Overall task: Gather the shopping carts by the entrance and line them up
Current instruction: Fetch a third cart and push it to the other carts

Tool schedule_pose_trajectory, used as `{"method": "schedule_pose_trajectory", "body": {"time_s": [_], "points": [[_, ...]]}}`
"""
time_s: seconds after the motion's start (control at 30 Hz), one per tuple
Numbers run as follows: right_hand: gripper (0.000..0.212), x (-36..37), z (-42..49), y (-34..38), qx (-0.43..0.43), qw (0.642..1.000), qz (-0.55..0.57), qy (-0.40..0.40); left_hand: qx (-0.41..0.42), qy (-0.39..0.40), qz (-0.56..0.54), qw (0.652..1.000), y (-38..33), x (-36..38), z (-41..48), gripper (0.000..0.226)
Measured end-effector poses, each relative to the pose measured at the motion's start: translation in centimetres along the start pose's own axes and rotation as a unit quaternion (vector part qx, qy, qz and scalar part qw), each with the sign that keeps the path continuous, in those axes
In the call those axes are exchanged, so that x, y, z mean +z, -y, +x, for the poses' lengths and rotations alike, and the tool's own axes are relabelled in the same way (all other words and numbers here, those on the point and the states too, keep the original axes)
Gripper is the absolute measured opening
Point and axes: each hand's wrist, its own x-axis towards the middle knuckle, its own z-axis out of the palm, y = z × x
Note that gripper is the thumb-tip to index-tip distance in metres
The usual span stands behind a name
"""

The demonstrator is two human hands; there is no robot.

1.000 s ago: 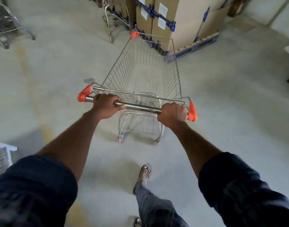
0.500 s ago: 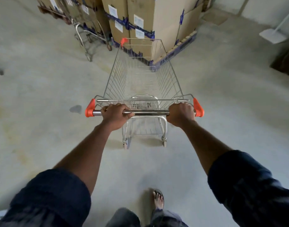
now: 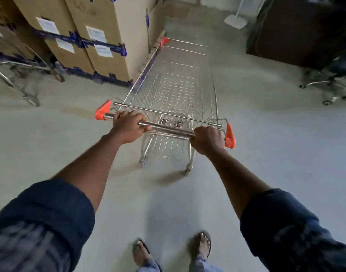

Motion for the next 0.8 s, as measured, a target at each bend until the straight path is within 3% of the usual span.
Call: {"method": "schedule_pose_trajectory", "body": {"time_s": [0.4, 0.8], "points": [[0.026, 0.6, -4.4, -2.5, 0.262, 0.965, 0.015, -0.023, 0.210, 0.058, -0.033, 0.976, -6.4, 1.4, 8.6, 0.041], [0.021, 1.2, -4.3, -4.9, 0.388, 0.918, 0.067, -0.047, 0.339, 0.115, -0.050, 0.932, -14.9, 2.1, 18.3, 0.018]]}}
